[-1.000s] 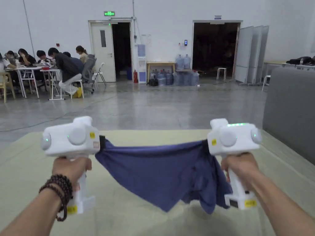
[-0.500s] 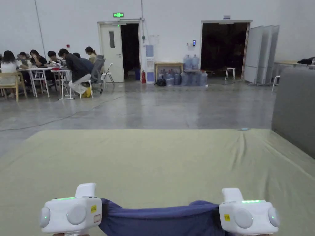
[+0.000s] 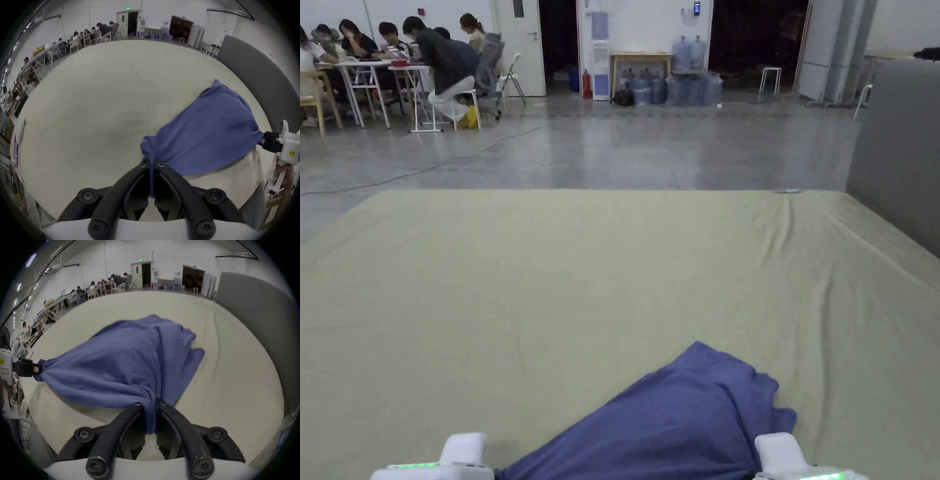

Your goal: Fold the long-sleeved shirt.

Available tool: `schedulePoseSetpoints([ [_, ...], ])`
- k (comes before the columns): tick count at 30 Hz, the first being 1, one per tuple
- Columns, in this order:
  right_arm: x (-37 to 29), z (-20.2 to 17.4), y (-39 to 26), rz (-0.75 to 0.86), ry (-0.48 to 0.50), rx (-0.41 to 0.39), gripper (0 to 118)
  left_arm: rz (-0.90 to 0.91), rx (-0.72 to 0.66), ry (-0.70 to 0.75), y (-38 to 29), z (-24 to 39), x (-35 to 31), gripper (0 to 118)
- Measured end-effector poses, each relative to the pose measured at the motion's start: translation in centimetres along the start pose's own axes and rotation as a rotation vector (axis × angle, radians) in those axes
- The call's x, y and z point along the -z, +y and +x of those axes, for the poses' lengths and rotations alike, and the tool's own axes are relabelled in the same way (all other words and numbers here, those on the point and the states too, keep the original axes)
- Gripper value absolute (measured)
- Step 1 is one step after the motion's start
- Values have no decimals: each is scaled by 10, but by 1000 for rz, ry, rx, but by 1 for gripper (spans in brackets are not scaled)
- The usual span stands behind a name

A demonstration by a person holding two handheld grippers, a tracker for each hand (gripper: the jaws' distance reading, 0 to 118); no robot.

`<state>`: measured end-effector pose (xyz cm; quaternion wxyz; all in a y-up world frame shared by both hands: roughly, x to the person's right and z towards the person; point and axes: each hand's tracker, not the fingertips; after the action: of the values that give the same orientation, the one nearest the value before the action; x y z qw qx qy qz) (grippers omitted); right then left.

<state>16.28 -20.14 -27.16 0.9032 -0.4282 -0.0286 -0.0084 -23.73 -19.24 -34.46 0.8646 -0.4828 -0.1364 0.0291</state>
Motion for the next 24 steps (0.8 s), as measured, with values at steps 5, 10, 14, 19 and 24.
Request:
schedulePoseSetpoints([
  [5,-55,13,8,36,47,28,84,124,2,17,-3,2,-40,97],
  [10,-108,26,28,216,14,86,99,223,-61,-21,11,11,-94,116],
  [14,-108,24,41,241,-62,86,0,252,-57,18,25,16,-94,0],
  [19,-102,24,41,208,5,83,0,209,-131,15,36,10,-65,0],
  [24,-93,23,35,174,13,66,0,31,-208,103,37,3,-4,95],
])
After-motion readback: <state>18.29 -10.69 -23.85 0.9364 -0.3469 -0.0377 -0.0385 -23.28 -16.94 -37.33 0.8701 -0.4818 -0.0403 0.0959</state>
